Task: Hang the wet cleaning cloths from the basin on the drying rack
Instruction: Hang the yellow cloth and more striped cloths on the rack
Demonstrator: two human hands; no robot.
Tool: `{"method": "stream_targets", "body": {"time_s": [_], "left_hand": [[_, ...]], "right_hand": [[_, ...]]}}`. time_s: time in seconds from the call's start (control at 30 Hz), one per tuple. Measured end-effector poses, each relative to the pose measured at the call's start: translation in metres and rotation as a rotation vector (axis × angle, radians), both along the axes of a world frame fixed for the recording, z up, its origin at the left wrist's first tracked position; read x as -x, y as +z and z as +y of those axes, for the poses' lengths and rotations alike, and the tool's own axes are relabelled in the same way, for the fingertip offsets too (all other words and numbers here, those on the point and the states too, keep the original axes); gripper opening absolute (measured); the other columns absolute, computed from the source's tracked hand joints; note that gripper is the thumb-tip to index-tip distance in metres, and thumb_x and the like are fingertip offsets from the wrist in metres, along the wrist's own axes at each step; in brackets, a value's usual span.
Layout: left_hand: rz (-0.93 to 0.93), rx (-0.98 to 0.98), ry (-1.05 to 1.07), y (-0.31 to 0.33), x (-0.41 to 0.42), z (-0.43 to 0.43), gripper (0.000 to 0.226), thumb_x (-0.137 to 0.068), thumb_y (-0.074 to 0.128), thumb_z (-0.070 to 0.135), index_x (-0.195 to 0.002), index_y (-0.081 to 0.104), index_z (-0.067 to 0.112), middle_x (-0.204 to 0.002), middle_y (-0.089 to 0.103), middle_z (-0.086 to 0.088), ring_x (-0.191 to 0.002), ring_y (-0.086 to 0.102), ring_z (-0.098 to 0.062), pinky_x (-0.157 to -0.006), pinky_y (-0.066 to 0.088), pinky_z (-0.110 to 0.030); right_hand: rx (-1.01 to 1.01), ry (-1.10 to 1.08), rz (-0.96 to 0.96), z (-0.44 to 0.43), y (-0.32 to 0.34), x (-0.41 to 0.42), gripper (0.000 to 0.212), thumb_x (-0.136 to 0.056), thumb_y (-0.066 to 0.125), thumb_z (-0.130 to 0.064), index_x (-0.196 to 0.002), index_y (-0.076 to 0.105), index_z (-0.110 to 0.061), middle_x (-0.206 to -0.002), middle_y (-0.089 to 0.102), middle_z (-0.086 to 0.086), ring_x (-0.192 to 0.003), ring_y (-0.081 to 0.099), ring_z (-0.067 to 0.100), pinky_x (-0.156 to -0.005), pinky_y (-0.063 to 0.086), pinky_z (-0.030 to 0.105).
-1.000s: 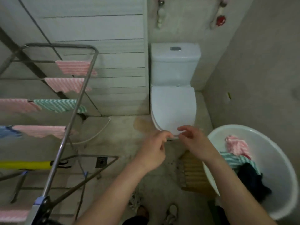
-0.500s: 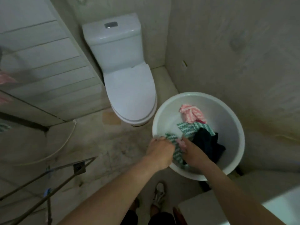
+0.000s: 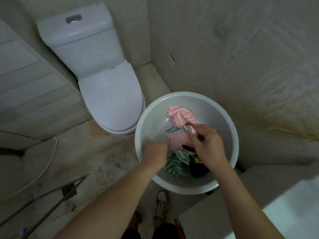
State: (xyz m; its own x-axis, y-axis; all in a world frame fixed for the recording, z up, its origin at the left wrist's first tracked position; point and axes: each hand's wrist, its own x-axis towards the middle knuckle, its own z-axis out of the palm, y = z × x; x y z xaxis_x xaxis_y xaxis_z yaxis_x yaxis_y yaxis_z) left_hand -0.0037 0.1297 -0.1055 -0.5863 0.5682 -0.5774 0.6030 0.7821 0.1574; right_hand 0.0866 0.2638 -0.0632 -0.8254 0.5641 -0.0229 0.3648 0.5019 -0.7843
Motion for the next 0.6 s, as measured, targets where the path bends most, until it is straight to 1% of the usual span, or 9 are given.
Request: {"method": "stream_targets", "body": {"time_s": [0.07, 0.13, 0.27, 0.33, 0.4, 0.47, 0.5, 0.53, 0.6], "left_hand": [[0.014, -0.091, -0.030, -0.002, 0.002, -0.003, 0.018, -0.088, 0.051, 0.010, -0.092, 0.069, 0.008, -0.097, 0.067, -0.013, -0.095, 0.063, -0.032, -0.080, 0.049, -0.037], [-0.091, -0.289, 0.026, -0.002, 0.006, -0.008, 0.017, -0.089, 0.052, 0.013, -0.085, 0.068, 0.010, -0.094, 0.066, -0.009, -0.091, 0.062, -0.025, -0.078, 0.048, -0.034], [-0.525, -0.810, 0.570, 0.020, 0.015, -0.013, 0.016, -0.094, 0.054, 0.009, -0.082, 0.056, 0.019, -0.080, 0.060, 0.003, -0.072, 0.056, 0.004, -0.071, 0.044, -0.015], [-0.558, -0.929, 0.713, 0.031, 0.016, -0.014, 0.017, -0.096, 0.051, 0.010, -0.087, 0.055, 0.023, -0.077, 0.054, 0.002, -0.066, 0.049, -0.001, -0.061, 0.039, -0.011], [-0.628, -0.919, 0.687, 0.038, 0.012, -0.011, 0.013, -0.095, 0.053, 0.015, -0.103, 0.055, 0.026, -0.076, 0.051, 0.000, -0.063, 0.046, -0.007, -0.056, 0.038, -0.012], [-0.773, -0.905, 0.618, 0.038, 0.004, -0.006, 0.030, -0.089, 0.062, 0.018, -0.117, 0.054, 0.027, -0.089, 0.062, 0.009, -0.077, 0.060, -0.002, -0.069, 0.048, -0.013], [-0.781, -0.889, 0.584, 0.036, 0.001, -0.003, 0.030, -0.087, 0.066, 0.019, -0.114, 0.059, 0.028, -0.098, 0.066, 0.013, -0.088, 0.064, -0.001, -0.078, 0.050, -0.017], [-0.716, -0.870, 0.546, 0.034, -0.001, -0.001, 0.021, -0.086, 0.067, 0.019, -0.105, 0.065, 0.029, -0.095, 0.069, 0.014, -0.089, 0.064, 0.002, -0.080, 0.050, -0.018], [-0.544, -0.861, 0.533, 0.032, 0.000, -0.002, 0.010, -0.088, 0.064, 0.024, -0.079, 0.068, 0.024, -0.073, 0.068, 0.008, -0.069, 0.060, 0.001, -0.069, 0.045, -0.021]], "right_hand": [[0.445, -0.226, 0.062, 0.001, 0.007, 0.007, 0.032, -0.090, 0.059, -0.031, -0.082, 0.066, -0.001, -0.077, 0.066, 0.021, -0.077, 0.064, 0.036, -0.070, 0.053, 0.048], [0.709, -0.398, 0.089, 0.002, 0.012, 0.011, 0.028, -0.091, 0.056, -0.029, -0.080, 0.065, -0.004, -0.080, 0.068, 0.021, -0.081, 0.066, 0.036, -0.076, 0.057, 0.048], [1.022, -0.467, 0.186, 0.006, 0.018, 0.011, 0.024, -0.095, 0.053, -0.018, -0.075, 0.057, -0.006, -0.068, 0.056, 0.012, -0.065, 0.057, 0.024, -0.058, 0.054, 0.032], [1.329, -0.492, 0.290, 0.008, 0.020, 0.012, 0.026, -0.097, 0.050, -0.019, -0.075, 0.059, -0.009, -0.063, 0.058, 0.004, -0.060, 0.056, 0.015, -0.051, 0.051, 0.024], [1.564, -0.478, 0.373, 0.006, 0.025, 0.015, 0.030, -0.097, 0.047, -0.019, -0.073, 0.062, -0.010, -0.059, 0.061, -0.001, -0.055, 0.059, 0.008, -0.050, 0.051, 0.017], [1.664, -0.390, 0.383, 0.001, 0.027, 0.021, 0.034, -0.096, 0.046, -0.020, -0.074, 0.068, -0.008, -0.063, 0.065, 0.000, -0.058, 0.063, 0.007, -0.052, 0.053, 0.015], [1.663, -0.344, 0.358, -0.002, 0.027, 0.023, 0.032, -0.097, 0.046, -0.020, -0.083, 0.070, -0.005, -0.072, 0.069, 0.004, -0.065, 0.066, 0.010, -0.055, 0.055, 0.017], [1.637, -0.319, 0.321, -0.004, 0.024, 0.023, 0.027, -0.098, 0.047, -0.020, -0.096, 0.068, -0.002, -0.084, 0.070, 0.009, -0.075, 0.068, 0.014, -0.059, 0.057, 0.020], [1.424, -0.341, 0.207, -0.001, 0.010, 0.021, 0.024, -0.094, 0.056, -0.018, -0.113, 0.060, -0.004, -0.101, 0.068, 0.014, -0.092, 0.068, 0.022, -0.072, 0.058, 0.029]]}}
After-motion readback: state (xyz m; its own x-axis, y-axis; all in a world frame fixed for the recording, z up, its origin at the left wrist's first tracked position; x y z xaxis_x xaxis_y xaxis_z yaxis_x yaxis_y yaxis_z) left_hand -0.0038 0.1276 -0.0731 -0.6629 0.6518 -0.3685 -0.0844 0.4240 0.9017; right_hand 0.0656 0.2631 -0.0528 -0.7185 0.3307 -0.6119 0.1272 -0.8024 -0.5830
